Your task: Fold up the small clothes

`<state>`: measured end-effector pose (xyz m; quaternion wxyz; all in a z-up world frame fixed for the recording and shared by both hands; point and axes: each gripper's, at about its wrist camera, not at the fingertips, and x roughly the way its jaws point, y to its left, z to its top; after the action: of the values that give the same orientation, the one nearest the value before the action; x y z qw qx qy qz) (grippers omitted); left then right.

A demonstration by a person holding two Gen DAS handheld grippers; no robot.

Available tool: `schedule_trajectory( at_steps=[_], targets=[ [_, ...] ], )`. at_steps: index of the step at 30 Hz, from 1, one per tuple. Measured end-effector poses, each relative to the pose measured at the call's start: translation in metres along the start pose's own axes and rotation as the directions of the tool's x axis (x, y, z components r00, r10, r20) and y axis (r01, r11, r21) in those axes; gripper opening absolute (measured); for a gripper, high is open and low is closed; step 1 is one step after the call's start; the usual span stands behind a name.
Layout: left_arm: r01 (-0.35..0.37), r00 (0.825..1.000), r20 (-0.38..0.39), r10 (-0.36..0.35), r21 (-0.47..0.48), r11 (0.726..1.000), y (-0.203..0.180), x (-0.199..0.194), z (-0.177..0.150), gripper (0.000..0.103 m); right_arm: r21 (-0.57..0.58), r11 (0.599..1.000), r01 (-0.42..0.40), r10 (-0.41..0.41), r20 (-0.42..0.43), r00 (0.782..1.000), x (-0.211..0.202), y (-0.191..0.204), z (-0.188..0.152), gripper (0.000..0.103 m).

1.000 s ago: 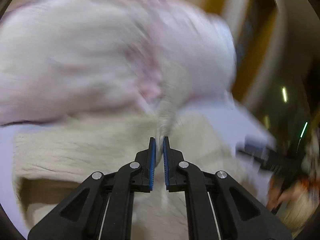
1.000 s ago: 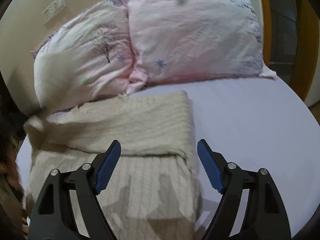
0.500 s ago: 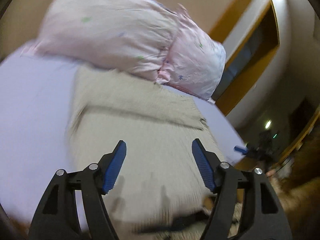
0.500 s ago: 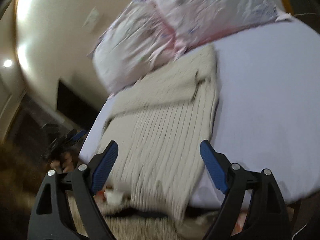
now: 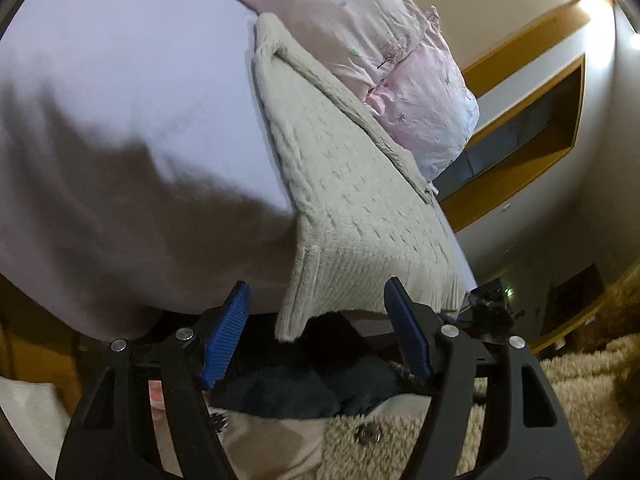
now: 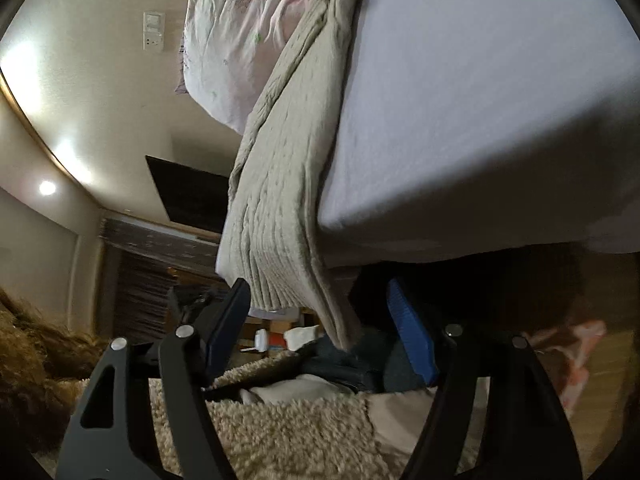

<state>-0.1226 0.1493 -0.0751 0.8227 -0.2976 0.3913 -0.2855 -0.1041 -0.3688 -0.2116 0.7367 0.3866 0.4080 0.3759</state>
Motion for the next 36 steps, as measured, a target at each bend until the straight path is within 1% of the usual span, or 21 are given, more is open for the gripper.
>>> schedule_trajectory(
  at_steps=[2, 3, 4, 5, 6, 10, 13, 16, 19, 21, 22, 23, 25, 27, 29, 30, 31, 32, 33, 34, 36],
  targets=[
    [0.022, 1.0, 0.0, -0.022, -0.017, 1.0, 0.002, 0.008, -0.003, 0.057, -0.019, 0.998, -0.053, 0.053, -0.004, 0.999, 0.006, 0.003, -0.001, 0.037],
    [0.032, 0.999, 0.0, -0.032, -0.023, 0.999, 0.003, 0.009, -0.005, 0.049, -0.02, 0.996, -0.087, 0.086, -0.013, 0.996, 0.008, 0.005, -0.001, 0.011],
    [0.043, 0.999, -0.001, -0.043, -0.031, 0.999, 0.004, 0.011, -0.005, 0.028, -0.027, 0.995, -0.097, 0.096, -0.013, 0.995, 0.007, 0.006, -0.002, 0.008],
    [0.062, 0.998, -0.002, -0.062, -0.048, 0.997, 0.004, 0.013, -0.005, 0.013, -0.05, 0.994, -0.095, 0.094, -0.013, 0.995, 0.006, 0.012, -0.002, 0.008],
    [0.077, 0.997, 0.001, -0.077, -0.055, 0.996, 0.003, 0.012, -0.005, 0.008, -0.07, 0.993, -0.096, 0.095, -0.014, 0.995, 0.005, 0.02, -0.001, 0.008],
    [0.171, 0.984, 0.051, -0.173, 0.031, 0.985, -0.037, -0.009, 0.015, 0.006, -0.208, 0.97, -0.123, 0.136, 0.046, 0.99, -0.015, 0.071, 0.024, 0.007],
    [0.162, 0.978, 0.108, -0.179, 0.152, 0.975, -0.076, -0.02, 0.063, 0.006, -0.341, 0.935, -0.096, 0.146, 0.123, 0.982, -0.029, 0.121, 0.062, 0.007],
    [0.053, 0.977, 0.192, -0.088, 0.181, 0.982, -0.096, -0.013, 0.127, 0.006, -0.428, 0.903, -0.034, 0.153, 0.246, 0.957, -0.033, 0.167, 0.124, 0.007],
    [-0.096, 0.952, 0.3, 0.061, 0.105, 0.99, -0.096, 0.02, 0.206, 0.006, -0.389, 0.919, 0.064, 0.099, 0.386, 0.917, -0.021, 0.176, 0.194, 0.007],
    [-0.243, 0.925, 0.32, 0.206, 0.077, 0.967, -0.088, 0.064, 0.255, 0.006, -0.279, 0.95, 0.139, 0.004, 0.457, 0.89, 0.001, 0.154, 0.242, 0.007],
    [-0.277, 0.918, 0.313, 0.244, 0.064, 0.959, -0.081, 0.081, 0.267, 0.006, -0.221, 0.957, 0.186, -0.062, 0.471, 0.88, 0.013, 0.142, 0.261, 0.007],
    [-0.327, 0.91, 0.283, 0.304, 0.036, 0.944, -0.069, 0.107, 0.282, 0.006, -0.134, 0.954, 0.267, -0.177, 0.466, 0.867, 0.033, 0.122, 0.286, 0.007],
    [-0.371, 0.907, 0.213, 0.364, -0.01, 0.929, -0.046, 0.139, 0.286, 0.006, -0.046, 0.941, 0.336, -0.284, 0.434, 0.855, 0.055, 0.095, 0.302, 0.007],
    [-0.396, 0.906, 0.143, 0.398, -0.047, 0.917, -0.029, 0.165, 0.285, 0.006, 0.034, 0.926, 0.376, -0.358, 0.394, 0.847, 0.073, 0.074, 0.31, 0.012],
    [-0.394, 0.91, 0.124, 0.396, -0.035, 0.918, -0.025, 0.171, 0.283, 0.007, 0.059, 0.913, 0.404, -0.39, 0.422, 0.818, 0.073, 0.068, 0.31, 0.024],
    [-0.385, 0.915, 0.118, 0.386, -0.033, 0.922, -0.025, 0.169, 0.283, 0.008, 0.057, 0.909, 0.413, -0.39, 0.466, 0.794, 0.068, 0.072, 0.308, 0.049],
    [-0.374, 0.92, 0.111, 0.375, -0.036, 0.927, -0.025, 0.162, 0.282, 0.019, 0.057, 0.905, 0.421, -0.389, 0.508, 0.768, 0.063, 0.077, 0.308, 0.077],
    [-0.351, 0.93, 0.102, 0.354, -0.046, 0.935, -0.027, 0.151, 0.281, 0.045, 0.048, 0.905, 0.422, -0.371, 0.573, 0.73, 0.052, 0.084, 0.301, 0.086],
    [-0.336, 0.934, 0.109, 0.34, -0.052, 0.94, -0.03, 0.145, 0.285, 0.061, 0.024, 0.913, 0.407, -0.336, 0.609, 0.718, 0.045, 0.088, 0.297, 0.091],
    [-0.33, 0.933, 0.133, 0.335, -0.058, 0.942, -0.035, 0.134, 0.286, 0.087, 0.002, 0.919, 0.394, -0.31, 0.62, 0.721, 0.042, 0.089, 0.297, 0.091],
    [-0.352, 0.908, 0.216, 0.358, -0.066, 0.933, -0.038, 0.107, 0.285, 0.092, -0.038, 0.919, 0.393, -0.286, 0.622, 0.729, 0.039, 0.09, 0.293, 0.092]
  ],
)
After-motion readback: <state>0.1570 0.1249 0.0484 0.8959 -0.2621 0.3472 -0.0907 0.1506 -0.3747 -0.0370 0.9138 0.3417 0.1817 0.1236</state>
